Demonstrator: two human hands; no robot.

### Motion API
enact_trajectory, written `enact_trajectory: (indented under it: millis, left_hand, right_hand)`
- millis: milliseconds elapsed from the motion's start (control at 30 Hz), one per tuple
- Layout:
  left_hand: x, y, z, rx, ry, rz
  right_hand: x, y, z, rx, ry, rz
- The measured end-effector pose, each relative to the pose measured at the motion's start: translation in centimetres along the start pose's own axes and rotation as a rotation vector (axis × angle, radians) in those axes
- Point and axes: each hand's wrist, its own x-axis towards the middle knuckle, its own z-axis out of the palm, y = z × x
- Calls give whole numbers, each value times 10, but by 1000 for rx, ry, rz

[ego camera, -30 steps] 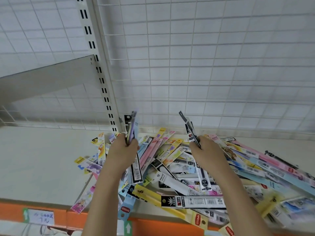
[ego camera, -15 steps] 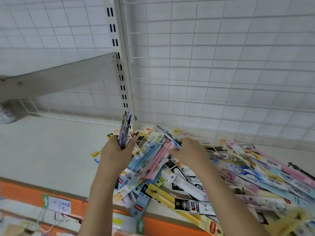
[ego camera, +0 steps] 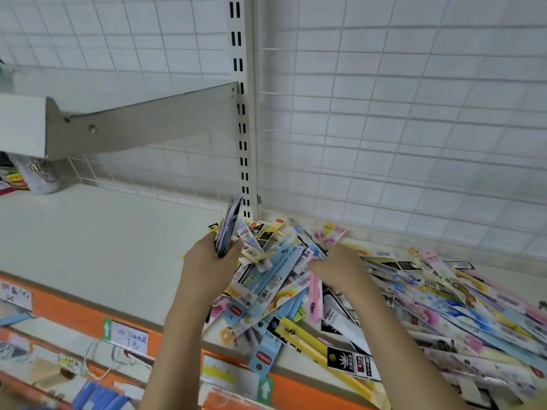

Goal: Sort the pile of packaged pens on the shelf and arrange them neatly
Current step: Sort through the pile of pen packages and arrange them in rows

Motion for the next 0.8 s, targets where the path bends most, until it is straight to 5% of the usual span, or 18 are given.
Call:
enact_trajectory:
  millis: [333,800]
  left_hand:
    - [2,2,25,204,-119,24]
    - [-13,14,59,656,-322,109]
  right_hand:
    - [-23,25,-39,284,121,31]
    - [-42,57,-40,278,181,26]
